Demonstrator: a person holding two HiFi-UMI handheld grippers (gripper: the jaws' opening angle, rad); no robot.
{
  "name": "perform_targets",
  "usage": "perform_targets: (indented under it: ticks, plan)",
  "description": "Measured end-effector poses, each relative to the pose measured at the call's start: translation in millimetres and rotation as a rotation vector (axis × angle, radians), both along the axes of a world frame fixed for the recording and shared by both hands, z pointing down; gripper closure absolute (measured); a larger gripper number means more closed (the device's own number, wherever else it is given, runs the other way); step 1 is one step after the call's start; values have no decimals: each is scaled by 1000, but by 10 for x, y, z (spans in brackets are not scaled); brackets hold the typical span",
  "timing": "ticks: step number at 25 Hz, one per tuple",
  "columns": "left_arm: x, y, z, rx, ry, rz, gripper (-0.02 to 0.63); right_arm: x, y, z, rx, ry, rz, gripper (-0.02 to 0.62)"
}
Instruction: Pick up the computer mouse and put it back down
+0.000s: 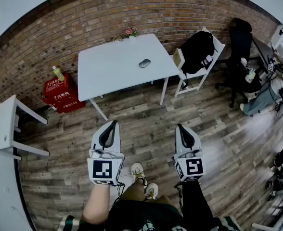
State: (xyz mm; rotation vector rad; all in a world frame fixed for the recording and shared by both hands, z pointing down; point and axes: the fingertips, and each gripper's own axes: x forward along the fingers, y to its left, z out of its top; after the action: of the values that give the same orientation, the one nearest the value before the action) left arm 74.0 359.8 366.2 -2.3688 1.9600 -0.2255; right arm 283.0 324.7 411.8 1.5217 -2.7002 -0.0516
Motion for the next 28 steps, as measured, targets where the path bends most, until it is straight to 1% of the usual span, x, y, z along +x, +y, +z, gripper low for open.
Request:
perform_targets:
  ticks: [4,7,11,16,20,23,25,27,28]
  plan:
    - [70,251,2,6,-12,-4,603,62,248,10,-10,12,-8,581]
    - [12,369,-52,15,-31,4,603,-24,361,-8,-17,-2,-7,581]
    - [-243,434,-124,34,-39,21,603,-335,420,-93,-10,-42,-12,580]
    - [-709,433,-189,31,-40,46,603,-867,416,-231,16,-19,-9,580]
    - [-990,393,-261,44,-41,58,603,-1157,411,-334,34,-7,1,580]
    - [-1139,349,-291,48,-22,60,603,-1323,389,-347,36,7,-6,558]
    - [-1180,306,-319,55,-11,70,602,-1376,335,-358,36,8,-1,544]
    - [-1198,241,-330,62,-10,76,602,-1402,265,-362,36,2,4,509]
    - [-1209,197,-325,63,-10,76,603,-1413,227,-359,35,-2,4,505]
